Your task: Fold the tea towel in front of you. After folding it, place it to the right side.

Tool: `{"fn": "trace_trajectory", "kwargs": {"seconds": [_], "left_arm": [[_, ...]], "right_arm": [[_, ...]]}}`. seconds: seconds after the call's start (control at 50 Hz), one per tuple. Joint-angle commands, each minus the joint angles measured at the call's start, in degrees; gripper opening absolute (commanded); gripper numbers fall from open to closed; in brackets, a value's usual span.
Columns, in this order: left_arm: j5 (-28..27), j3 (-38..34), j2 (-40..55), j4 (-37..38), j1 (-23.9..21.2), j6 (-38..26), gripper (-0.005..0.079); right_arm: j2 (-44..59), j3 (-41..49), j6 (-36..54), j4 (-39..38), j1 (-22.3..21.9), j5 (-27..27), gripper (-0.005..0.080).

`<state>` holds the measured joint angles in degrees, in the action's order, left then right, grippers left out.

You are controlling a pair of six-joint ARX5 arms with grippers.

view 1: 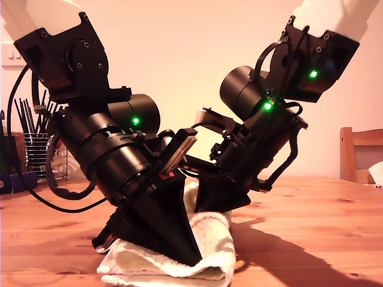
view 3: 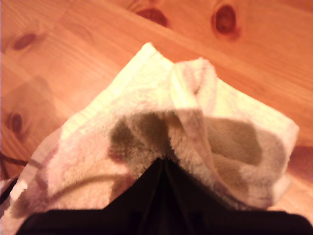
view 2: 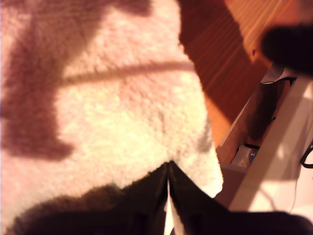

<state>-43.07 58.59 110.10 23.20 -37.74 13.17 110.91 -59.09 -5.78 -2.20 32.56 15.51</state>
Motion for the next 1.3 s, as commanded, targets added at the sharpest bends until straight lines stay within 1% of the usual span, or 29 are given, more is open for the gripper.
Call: {"fn": "trace_trajectory", "kwargs": {"seconds": [0.0, 0.08, 0.2, 0.34, 0.42, 0.5, 0.6, 0.74, 0.86, 0.96, 1.08, 1.16, 1.28], "left_arm": [[-0.24, -0.9, 1.16, -0.96, -0.79, -0.72, -0.0021], [-0.17, -0.79, -0.63, -1.05, -0.35, -1.29, -0.0021], [0.28, -0.79, -3.76, -1.7, 0.22, -1.73, -0.0021], [2.34, -0.79, -6.34, -2.21, 0.35, -3.43, -0.0021], [3.85, -0.79, -7.19, -2.25, 0.35, -5.6, -0.0021], [5.64, -0.79, -7.85, -2.16, 0.35, -7.26, -0.0021], [9.16, -0.79, -8.13, -2.19, 0.35, -10.49, -0.0021], [14.69, -0.79, -8.13, -3.04, 0.35, -15.54, -0.0021], [18.14, -0.79, -8.13, -5.68, 0.42, -17.49, -0.0021], [19.63, -0.79, -8.13, -7.63, 0.5, -17.75, -0.0021], [19.63, -0.79, -8.13, -8.74, 0.5, -17.75, -0.0021], [19.63, -0.81, -8.11, -8.17, 0.5, -17.73, -0.0021], [19.63, -0.81, -8.11, -6.62, 0.5, -17.73, -0.0021]], "right_arm": [[1.7, 0.37, -0.17, -0.59, 0.31, -0.42, -0.0011], [1.2, -0.11, -0.35, -0.42, 0.31, -0.11, -0.0011], [-0.22, -1.09, -0.79, -0.11, 0.33, 2.01, -0.001], [-3.04, -1.36, -1.79, -0.11, 0.33, 1.97, -0.001], [-4.96, -1.36, -1.79, 0.04, 0.26, 1.86, -0.001], [-7.34, -1.36, -1.79, 0.94, -0.04, 0.77, -0.001], [-10.27, -1.36, -1.79, 4.28, -0.11, -1.16, -0.001], [-14.05, -1.36, -1.77, 11.61, -0.42, -1.6, 0.0], [-16.92, -1.27, -3.67, 18.6, -0.2, -1.55, 0.0], [-19.23, -0.66, -6.58, 24.72, 0.61, -1.51, 0.0], [-20.59, 0.7, -8.0, 30.29, 1.81, -1.01, 0.0], [-20.72, 2.21, -9.09, 32.52, 2.93, -0.24, 0.0], [-20.74, 5.51, -11.72, 32.87, 4.74, 2.34, 0.0]]}}
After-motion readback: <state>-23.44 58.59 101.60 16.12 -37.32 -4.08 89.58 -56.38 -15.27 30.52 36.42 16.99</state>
